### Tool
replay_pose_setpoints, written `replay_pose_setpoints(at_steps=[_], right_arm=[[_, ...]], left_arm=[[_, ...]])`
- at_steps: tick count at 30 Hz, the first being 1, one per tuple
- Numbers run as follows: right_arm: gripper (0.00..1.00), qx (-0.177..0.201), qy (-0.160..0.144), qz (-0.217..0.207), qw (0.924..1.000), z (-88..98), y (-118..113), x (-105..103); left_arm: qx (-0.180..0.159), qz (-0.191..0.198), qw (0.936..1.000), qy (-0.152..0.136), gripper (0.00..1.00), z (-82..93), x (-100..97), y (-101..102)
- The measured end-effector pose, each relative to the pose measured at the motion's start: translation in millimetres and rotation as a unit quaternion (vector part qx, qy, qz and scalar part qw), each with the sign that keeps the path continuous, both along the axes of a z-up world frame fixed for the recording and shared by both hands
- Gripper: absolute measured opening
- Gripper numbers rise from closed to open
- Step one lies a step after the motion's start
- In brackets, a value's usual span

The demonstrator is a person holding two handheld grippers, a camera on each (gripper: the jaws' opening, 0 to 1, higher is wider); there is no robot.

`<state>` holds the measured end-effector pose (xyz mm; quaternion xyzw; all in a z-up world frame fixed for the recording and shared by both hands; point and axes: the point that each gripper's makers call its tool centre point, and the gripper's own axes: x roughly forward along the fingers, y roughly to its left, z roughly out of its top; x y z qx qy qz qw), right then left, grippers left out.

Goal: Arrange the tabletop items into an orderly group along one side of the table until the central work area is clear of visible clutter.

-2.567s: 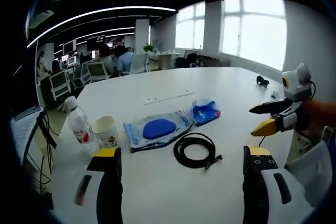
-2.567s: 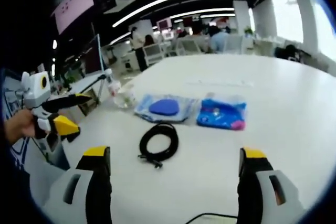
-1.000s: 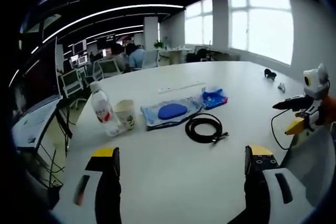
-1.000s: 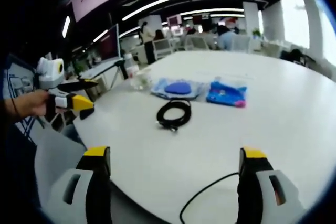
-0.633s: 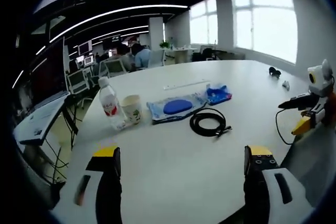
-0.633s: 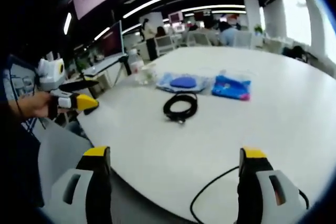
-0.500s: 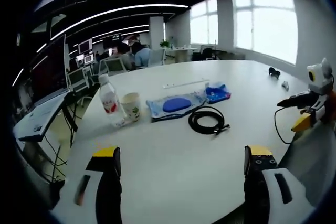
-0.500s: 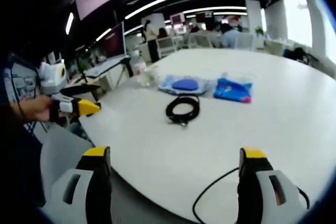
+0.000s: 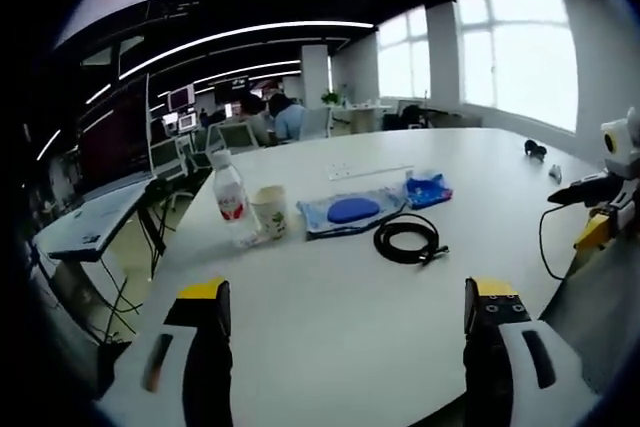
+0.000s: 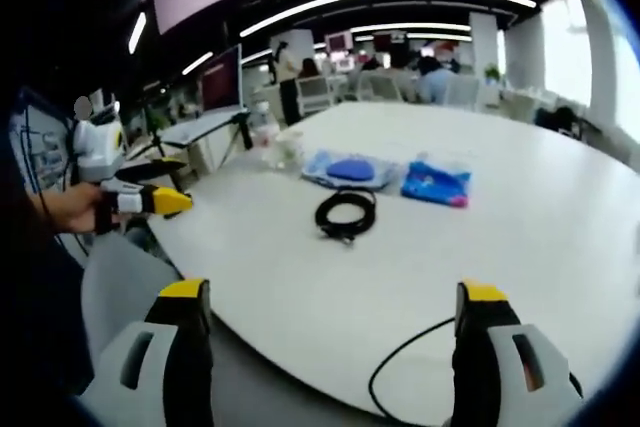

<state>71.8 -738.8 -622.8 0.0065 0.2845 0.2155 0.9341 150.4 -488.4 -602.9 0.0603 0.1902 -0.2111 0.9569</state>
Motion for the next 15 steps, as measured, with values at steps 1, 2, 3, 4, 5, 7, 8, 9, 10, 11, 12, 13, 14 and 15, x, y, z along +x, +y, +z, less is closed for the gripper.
replay_pose_setpoints(at_steps=[1, 2, 3, 4, 5, 7, 8, 9, 10, 11, 12, 13, 14, 15], right_arm=[[1.00, -0.001, 0.001, -0.001, 1.0000, 0.0, 0, -1], [1.00, -0.002, 0.001, 0.000, 1.0000, 0.1, 0, -3], [0.99, -0.007, -0.003, 0.001, 1.0000, 1.3, 0, -4], [0.99, -0.011, -0.006, 0.000, 0.9999, 2.1, -1, -4], [0.99, -0.011, -0.010, -0.003, 0.9999, 4.0, -1, -5], [0.98, -0.007, -0.017, -0.011, 0.9998, 6.4, -4, -7], [0.97, -0.006, -0.018, -0.013, 0.9997, 6.6, -5, -8], [0.96, -0.005, -0.022, -0.016, 0.9996, 7.3, -6, -9], [0.96, -0.006, -0.026, -0.016, 0.9995, 7.9, -7, -9], [0.97, -0.004, -0.029, -0.014, 0.9995, 9.1, -6, -8], [0.97, 0.002, -0.033, -0.014, 0.9994, 11.0, -5, -7], [0.97, 0.011, -0.038, -0.016, 0.9991, 12.6, -3, -6], [0.97, 0.012, -0.040, -0.017, 0.9990, 12.7, -3, -5], [0.96, 0.009, -0.040, -0.018, 0.9990, 12.0, -3, -5]], left_arm=[[0.001, 0.000, 1.0000, 0.000, 0.97, 0.0, -0.6, 0], [0.002, 0.001, 1.0000, 0.001, 0.96, 0.5, -2.1, 1], [0.003, 0.002, 1.0000, 0.001, 0.96, 1.0, -3.0, 1], [0.003, 0.003, 1.0000, -0.001, 0.96, 2.9, -4.7, 2], [0.003, 0.003, 1.0000, -0.004, 0.95, 4.8, -6.0, 3], [-0.006, 0.009, 0.9999, -0.005, 0.91, 7.4, -12.4, 4], [-0.010, 0.008, 0.9999, -0.008, 0.91, 8.1, -16.3, 2], [0.011, -0.012, 0.9993, -0.034, 0.92, 13.2, -19.1, -1], [0.046, -0.019, 0.9969, -0.061, 0.93, 17.7, -17.8, -1], [0.049, -0.017, 0.9968, -0.061, 0.95, 17.7, -17.4, -2], [0.029, -0.013, 0.9981, -0.052, 0.98, 16.9, -17.4, -5], [0.012, -0.012, 0.9984, -0.053, 1.00, 19.1, -16.0, -8], [0.010, -0.012, 0.9983, -0.057, 1.00, 20.6, -15.4, -9], [0.012, -0.010, 0.9981, -0.060, 0.99, 20.8, -15.3, -7]])
